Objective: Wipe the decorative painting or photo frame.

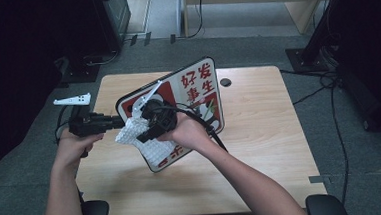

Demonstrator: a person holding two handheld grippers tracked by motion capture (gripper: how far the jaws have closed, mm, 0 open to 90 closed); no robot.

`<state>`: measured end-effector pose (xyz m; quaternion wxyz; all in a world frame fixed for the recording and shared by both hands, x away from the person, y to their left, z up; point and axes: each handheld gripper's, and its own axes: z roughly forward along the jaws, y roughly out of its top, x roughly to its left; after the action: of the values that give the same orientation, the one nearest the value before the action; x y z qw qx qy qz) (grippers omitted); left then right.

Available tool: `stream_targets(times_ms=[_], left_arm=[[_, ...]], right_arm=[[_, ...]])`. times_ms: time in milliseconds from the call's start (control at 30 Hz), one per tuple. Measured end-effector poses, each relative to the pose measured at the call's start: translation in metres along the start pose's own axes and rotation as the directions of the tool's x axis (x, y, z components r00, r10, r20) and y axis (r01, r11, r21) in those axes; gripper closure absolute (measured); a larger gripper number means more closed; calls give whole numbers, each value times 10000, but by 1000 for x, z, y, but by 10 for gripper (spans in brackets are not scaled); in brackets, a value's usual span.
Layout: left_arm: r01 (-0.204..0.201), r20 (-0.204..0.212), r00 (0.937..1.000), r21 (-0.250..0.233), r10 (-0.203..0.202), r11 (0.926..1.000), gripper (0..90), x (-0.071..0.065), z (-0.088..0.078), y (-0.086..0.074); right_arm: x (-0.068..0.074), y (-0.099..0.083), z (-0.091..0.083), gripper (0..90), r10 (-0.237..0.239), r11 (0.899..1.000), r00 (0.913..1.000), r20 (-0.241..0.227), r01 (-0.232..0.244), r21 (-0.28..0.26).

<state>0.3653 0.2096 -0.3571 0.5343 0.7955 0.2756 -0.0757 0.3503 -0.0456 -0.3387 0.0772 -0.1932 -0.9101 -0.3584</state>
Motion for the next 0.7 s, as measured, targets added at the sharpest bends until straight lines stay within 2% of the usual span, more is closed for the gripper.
stream_targets(times_ms=[700], left_arm=[[-26,-58,10000,96,27,10000,729,0,1,0]], right_arm=[[-4,-26,21,770,40,10000,9998,-178,-41,-55]])
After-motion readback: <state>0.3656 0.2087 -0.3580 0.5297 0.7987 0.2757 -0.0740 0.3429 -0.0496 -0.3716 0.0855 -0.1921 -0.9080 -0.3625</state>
